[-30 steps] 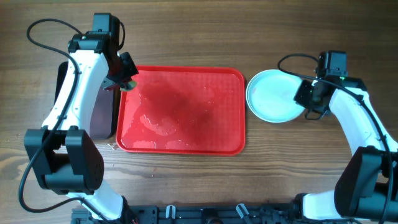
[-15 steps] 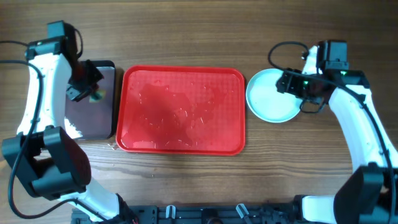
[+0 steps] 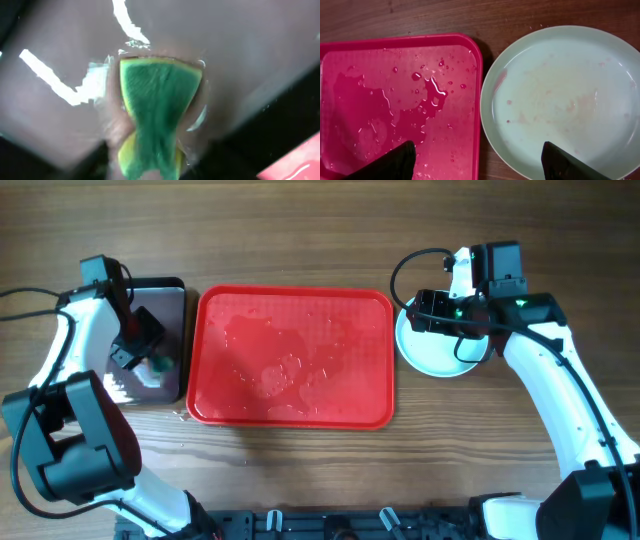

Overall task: Clean dirty plates on tray and stack at the side
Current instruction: 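Move the sponge with the left gripper into the black tray and release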

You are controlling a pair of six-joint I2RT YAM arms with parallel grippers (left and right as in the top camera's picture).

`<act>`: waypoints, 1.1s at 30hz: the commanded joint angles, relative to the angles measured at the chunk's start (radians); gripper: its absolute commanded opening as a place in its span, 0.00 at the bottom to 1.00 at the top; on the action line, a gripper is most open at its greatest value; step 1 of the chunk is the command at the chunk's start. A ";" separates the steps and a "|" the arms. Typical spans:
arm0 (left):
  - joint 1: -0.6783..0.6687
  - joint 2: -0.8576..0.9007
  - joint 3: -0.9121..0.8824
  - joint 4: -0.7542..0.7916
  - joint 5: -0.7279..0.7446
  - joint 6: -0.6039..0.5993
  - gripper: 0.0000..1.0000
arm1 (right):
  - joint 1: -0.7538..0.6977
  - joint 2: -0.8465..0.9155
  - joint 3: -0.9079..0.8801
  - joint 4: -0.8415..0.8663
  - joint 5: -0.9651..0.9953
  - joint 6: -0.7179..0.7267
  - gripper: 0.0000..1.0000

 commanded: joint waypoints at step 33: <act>-0.003 -0.145 0.740 -0.574 0.164 0.000 1.00 | 0.002 -0.347 0.541 -0.240 0.063 -0.043 1.00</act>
